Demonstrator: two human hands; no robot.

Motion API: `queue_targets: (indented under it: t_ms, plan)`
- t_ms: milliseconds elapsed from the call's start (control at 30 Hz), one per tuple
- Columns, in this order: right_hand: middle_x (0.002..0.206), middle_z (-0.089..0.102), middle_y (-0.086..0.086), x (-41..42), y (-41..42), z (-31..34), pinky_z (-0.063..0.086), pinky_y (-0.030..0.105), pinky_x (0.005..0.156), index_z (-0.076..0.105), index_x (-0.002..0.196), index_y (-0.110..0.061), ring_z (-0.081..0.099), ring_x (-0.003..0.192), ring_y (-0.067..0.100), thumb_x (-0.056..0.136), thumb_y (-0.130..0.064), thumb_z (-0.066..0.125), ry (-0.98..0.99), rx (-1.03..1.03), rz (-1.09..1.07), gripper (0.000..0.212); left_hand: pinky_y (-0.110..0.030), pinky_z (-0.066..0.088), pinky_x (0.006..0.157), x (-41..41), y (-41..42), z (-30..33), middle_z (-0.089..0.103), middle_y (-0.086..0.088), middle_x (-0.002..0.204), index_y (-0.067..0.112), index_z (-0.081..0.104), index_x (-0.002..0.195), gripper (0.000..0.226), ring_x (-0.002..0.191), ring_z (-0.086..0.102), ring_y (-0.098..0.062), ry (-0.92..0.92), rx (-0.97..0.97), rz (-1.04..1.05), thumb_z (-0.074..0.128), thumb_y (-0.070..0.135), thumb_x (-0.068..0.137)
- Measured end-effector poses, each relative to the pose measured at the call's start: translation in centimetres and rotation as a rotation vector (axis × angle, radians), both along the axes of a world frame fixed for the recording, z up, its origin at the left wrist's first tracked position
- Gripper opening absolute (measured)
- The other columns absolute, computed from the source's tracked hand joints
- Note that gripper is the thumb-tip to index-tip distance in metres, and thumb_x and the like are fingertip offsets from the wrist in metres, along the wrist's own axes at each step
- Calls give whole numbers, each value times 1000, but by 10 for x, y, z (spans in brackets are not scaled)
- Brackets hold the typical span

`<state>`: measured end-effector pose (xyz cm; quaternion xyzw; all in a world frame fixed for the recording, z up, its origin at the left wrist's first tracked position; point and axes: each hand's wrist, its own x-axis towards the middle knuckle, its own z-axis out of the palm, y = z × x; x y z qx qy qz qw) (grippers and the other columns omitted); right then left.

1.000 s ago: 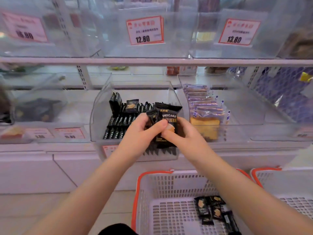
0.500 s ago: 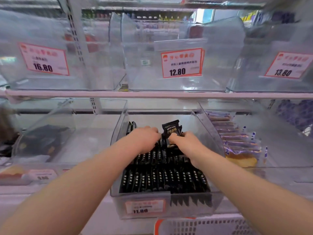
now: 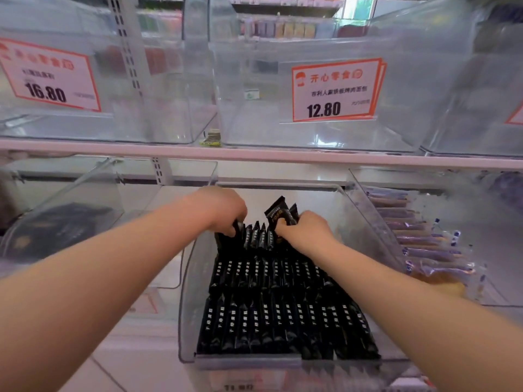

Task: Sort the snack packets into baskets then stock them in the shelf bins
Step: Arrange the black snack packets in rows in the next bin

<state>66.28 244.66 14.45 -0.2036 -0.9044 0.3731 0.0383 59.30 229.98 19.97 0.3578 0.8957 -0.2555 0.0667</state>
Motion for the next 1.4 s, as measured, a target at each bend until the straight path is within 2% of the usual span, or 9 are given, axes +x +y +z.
queue_targets:
  t_ms: [100, 233, 367, 533, 767, 900, 1133, 1300, 1400]
  plan:
    - [59, 44, 0, -14, -17, 2, 29, 24, 43, 40, 63, -13, 42, 49, 14, 87, -36, 57, 37, 91, 28, 37, -39, 46, 86, 0, -3, -2, 56, -6, 124, 19, 52, 128, 39, 113, 54, -28, 9, 15, 39, 56, 29, 90]
    - [72, 47, -1, -21, -37, 3, 35, 26, 53, 44, 87, -8, 50, 73, 20, 81, -39, 68, 9, 129, 98, 40, -34, 45, 73, 1, 1, -7, 60, -6, 114, 15, 58, 118, 41, 103, 58, -26, 20, 38, 62, 62, 38, 84]
    - [109, 62, 7, -12, -37, 1, 51, 32, 79, 51, 117, -8, 59, 98, 24, 71, -32, 78, -81, 187, 391, 59, -30, 42, 64, 2, -1, -8, 60, 2, 103, 19, 58, 106, 58, 89, 58, -19, -23, 58, 75, 67, 63, 68]
    - [135, 49, 11, -8, -14, -5, 43, 33, 97, 33, 140, -11, 48, 121, 27, 80, -21, 70, -45, 243, 409, 72, -31, 39, 67, -4, 3, -13, 58, -1, 110, 16, 52, 111, 65, 100, 56, -22, 24, 124, 67, 58, 68, 73]
    - [129, 43, 7, -17, -18, -21, 42, 33, 93, 43, 129, -12, 50, 113, 25, 85, -24, 65, 194, 319, 328, 51, -33, 35, 71, -12, 10, -21, 58, -5, 109, 18, 51, 97, 28, 100, 56, -25, 88, 227, 55, 54, 42, 84]
    - [129, 39, 6, -20, -19, -24, 45, 37, 91, 44, 127, -12, 46, 114, 26, 86, -18, 63, 276, 412, 389, 46, -32, 34, 75, -12, 8, -19, 53, -3, 115, 18, 50, 111, 35, 107, 52, -24, 41, 248, 44, 57, 40, 85]
    - [133, 37, 6, -17, -15, -31, 47, 37, 90, 41, 132, -12, 44, 116, 24, 88, -25, 61, 266, 557, 526, 50, -38, 47, 92, -6, -9, -7, 54, -2, 126, 23, 48, 133, 44, 113, 52, -22, -77, 43, -78, 47, 40, 92]
    - [123, 47, 9, -29, -21, -27, 40, 36, 92, 47, 122, -10, 42, 113, 26, 86, -17, 60, 302, 617, 482, 39, -32, 44, 69, 5, -12, -14, 52, -1, 119, 21, 49, 125, 39, 104, 56, -22, 27, 71, -123, 41, 42, 94]
    - [129, 44, 8, -23, -25, -36, 37, 33, 92, 44, 127, -10, 40, 114, 26, 88, -14, 55, 313, 673, 484, 41, -31, 41, 67, 8, -13, -12, 49, -1, 121, 22, 46, 128, 40, 107, 55, -22, 62, 116, -138, 38, 43, 95]
